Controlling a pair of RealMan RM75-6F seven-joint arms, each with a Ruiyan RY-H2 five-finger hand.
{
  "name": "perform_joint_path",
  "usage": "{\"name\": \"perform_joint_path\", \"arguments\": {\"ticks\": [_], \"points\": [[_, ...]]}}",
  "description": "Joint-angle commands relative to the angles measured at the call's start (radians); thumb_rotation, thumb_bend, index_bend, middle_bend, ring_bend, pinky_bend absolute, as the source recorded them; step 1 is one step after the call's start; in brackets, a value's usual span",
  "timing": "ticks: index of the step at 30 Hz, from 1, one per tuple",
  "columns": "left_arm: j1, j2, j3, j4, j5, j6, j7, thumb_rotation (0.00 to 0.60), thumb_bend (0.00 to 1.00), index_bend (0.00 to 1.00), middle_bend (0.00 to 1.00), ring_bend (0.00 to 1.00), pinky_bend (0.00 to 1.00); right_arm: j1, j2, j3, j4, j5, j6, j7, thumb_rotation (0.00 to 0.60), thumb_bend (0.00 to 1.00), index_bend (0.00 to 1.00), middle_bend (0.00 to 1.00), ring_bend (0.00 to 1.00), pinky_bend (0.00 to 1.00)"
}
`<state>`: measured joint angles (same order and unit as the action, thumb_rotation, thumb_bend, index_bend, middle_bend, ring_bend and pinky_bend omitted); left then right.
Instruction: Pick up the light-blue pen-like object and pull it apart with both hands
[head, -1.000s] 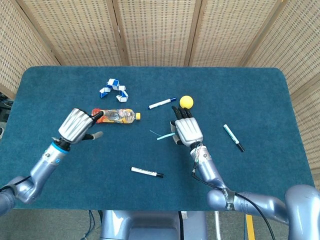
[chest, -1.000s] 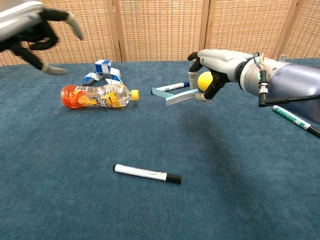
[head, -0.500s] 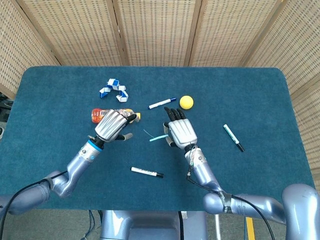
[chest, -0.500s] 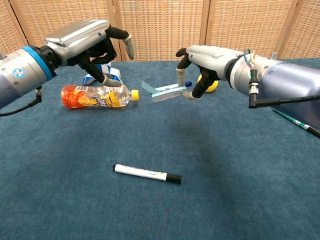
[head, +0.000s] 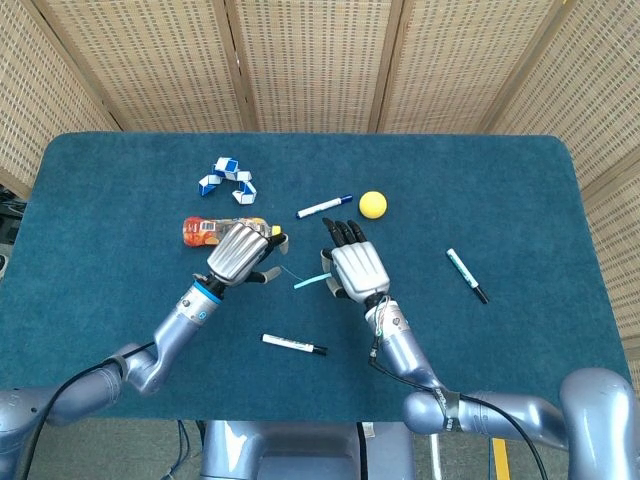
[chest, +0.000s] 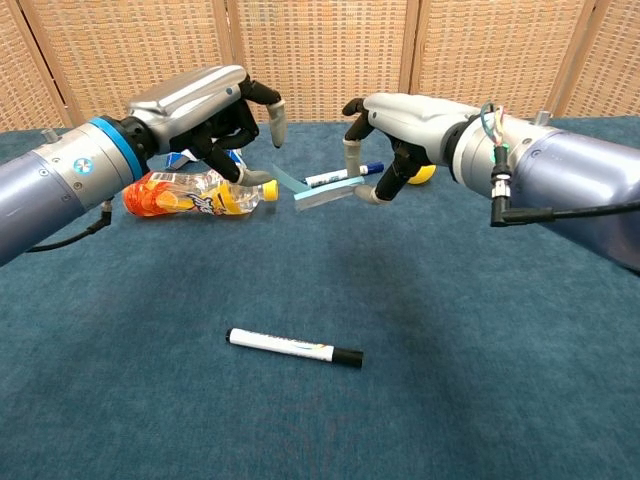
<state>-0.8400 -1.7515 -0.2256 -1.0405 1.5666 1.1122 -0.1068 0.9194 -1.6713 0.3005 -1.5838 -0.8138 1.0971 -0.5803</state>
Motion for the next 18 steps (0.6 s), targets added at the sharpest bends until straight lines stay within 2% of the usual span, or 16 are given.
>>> {"name": "perform_joint_path", "arguments": {"ticks": [1, 10, 18], "points": [[-0.006, -0.008, 0.001, 0.005, -0.008, -0.002, 0.002, 0.6, 0.24, 0.52, 0.95, 1.0, 0.94, 0.001, 0.0, 0.001, -0.002, 0.001, 0.0, -0.001, 0.6, 0.49, 0.63, 0.02, 0.0, 0.0], [-0.02, -0.023, 0.006, 0.012, -0.03, -0.015, -0.02, 0.6, 0.25, 0.52, 0.95, 1.0, 0.94, -0.002, 0.013, 0.005, -0.012, 0.009, 0.007, -0.005, 0.6, 0.52, 0.63, 0.02, 0.0, 0.0], [-0.032, -0.032, 0.023, 0.029, -0.03, -0.013, -0.048, 0.6, 0.31, 0.54, 0.95, 1.0, 0.94, -0.004, 0.025, 0.004, -0.018, 0.017, 0.005, -0.003, 0.6, 0.54, 0.63, 0.02, 0.0, 0.0]]}}
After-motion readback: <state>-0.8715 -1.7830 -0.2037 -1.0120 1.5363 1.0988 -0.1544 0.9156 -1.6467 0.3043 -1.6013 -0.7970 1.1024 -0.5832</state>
